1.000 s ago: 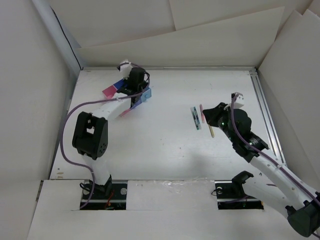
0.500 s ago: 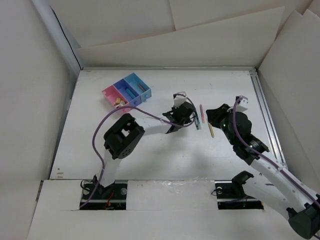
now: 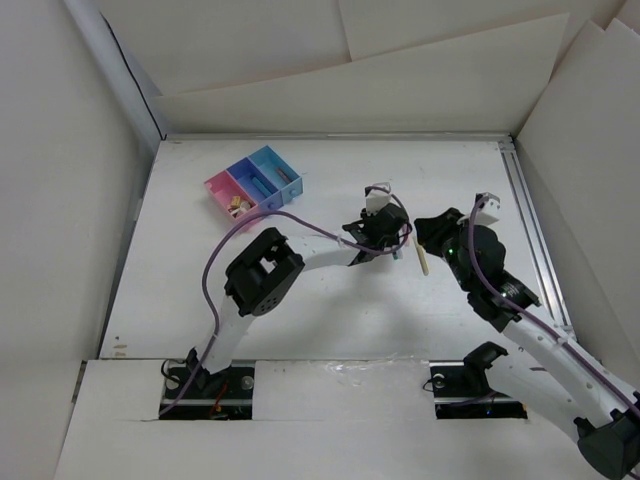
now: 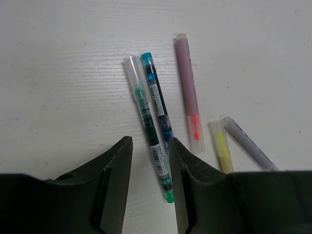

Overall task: Sort the stationery into containers
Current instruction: Pick up the pen from the center of the board.

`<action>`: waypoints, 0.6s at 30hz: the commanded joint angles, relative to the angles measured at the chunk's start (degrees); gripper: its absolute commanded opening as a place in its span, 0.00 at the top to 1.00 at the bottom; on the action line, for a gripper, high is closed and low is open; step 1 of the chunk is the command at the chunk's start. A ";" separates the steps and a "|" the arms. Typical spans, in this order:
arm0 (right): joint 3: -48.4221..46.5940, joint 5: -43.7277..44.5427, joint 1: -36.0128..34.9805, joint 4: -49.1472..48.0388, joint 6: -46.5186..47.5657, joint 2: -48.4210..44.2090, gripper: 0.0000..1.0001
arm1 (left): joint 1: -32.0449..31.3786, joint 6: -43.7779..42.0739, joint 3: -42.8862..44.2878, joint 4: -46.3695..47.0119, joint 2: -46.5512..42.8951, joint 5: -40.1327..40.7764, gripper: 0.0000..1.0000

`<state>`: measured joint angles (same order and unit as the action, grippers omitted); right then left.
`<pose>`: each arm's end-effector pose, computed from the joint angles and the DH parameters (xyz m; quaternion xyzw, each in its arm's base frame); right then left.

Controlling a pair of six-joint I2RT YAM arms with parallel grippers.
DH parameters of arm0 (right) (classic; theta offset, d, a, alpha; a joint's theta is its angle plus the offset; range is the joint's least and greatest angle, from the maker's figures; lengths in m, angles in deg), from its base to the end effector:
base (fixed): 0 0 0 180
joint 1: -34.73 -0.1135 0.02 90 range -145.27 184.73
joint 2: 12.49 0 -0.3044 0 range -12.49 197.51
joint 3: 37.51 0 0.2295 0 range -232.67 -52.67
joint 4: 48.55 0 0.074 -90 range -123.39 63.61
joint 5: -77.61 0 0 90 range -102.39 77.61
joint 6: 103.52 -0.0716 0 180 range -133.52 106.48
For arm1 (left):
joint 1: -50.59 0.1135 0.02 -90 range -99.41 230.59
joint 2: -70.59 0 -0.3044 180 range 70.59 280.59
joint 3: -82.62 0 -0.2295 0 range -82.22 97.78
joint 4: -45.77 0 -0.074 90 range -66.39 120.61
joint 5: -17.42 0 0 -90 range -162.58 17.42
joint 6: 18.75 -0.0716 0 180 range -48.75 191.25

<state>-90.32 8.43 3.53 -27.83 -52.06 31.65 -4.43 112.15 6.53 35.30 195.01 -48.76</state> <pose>0.1554 0.0644 0.3307 0.1624 0.7558 0.2384 0.5879 0.3256 -0.4149 0.2124 0.0038 0.8576 -0.2377 0.4561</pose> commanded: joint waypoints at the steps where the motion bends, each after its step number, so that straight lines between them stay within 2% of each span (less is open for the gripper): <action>1: -0.06 1.15 -0.35 -1.52 -0.30 -1.16 0.70 | 0.27 0.14 2.13 -1.69 0.91 0.97 0.67; 4: -0.06 1.15 -0.35 -1.52 -0.30 -2.39 0.70 | -0.87 0.14 4.33 -3.28 2.41 2.99 0.67; 18: 1.00 2.83 -0.35 -0.47 -1.36 -6.44 0.67 | -0.87 0.67 6.61 -4.77 6.27 2.99 0.67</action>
<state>-89.58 10.33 3.53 -27.77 -53.00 25.64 -4.96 112.44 11.25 32.61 200.41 -46.99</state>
